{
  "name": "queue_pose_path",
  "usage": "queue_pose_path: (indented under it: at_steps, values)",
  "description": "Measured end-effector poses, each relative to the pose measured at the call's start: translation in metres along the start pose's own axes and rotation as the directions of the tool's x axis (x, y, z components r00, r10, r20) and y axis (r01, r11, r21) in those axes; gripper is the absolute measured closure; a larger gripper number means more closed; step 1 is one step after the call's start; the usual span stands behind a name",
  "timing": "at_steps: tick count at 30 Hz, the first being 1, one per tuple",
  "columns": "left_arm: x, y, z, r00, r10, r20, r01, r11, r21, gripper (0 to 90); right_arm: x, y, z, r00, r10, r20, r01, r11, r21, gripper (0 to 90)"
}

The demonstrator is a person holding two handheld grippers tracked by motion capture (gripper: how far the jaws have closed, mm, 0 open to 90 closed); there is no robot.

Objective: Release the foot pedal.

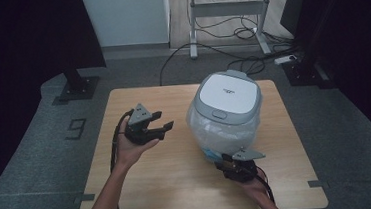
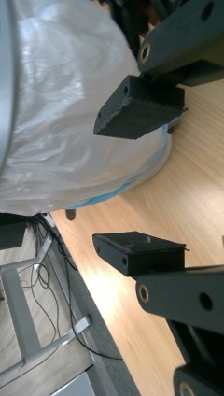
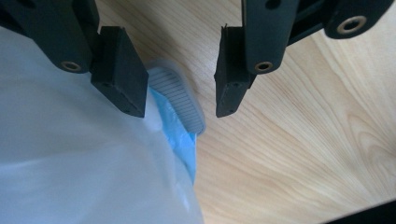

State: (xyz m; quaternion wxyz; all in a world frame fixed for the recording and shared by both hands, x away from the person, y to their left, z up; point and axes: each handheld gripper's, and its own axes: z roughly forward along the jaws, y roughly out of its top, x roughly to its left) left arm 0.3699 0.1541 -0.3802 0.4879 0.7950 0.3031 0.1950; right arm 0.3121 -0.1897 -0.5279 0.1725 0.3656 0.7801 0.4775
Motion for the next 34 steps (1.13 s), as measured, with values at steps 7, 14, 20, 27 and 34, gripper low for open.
queue_pose_path:
  at_steps: [7,14,20,27,34]
  values:
    - [-0.003,-0.017,-0.003,0.9999,-0.017,0.002,0.017,0.9997,0.017,41.3,-0.014,0.002,-0.025,0.9995,0.03,0.001,-0.03,0.998,-0.051,51.5]
    - [-0.005,-0.039,-0.003,0.999,-0.043,0.01,0.043,0.9986,0.032,41.2,-0.027,-0.006,-0.046,0.9993,0.036,0.004,-0.036,0.998,-0.06,50.5]
    - [-0.007,-0.053,-0.001,0.9984,-0.055,0.013,0.054,0.9973,0.05,41.2,-0.04,-0.016,-0.064,0.9983,0.053,0.024,-0.051,0.997,-0.061,50.1]
    - [-0.009,-0.061,-0.001,0.998,-0.061,0.018,0.06,0.9966,0.057,41.2,-0.05,-0.018,-0.067,0.9962,0.072,0.049,-0.069,0.996,-0.065,49.0]
    - [-0.007,-0.066,-0.001,0.9977,-0.065,0.016,0.064,0.9956,0.069,40.8,-0.051,-0.02,-0.065,0.9955,0.069,0.066,-0.065,0.996,-0.059,47.2]
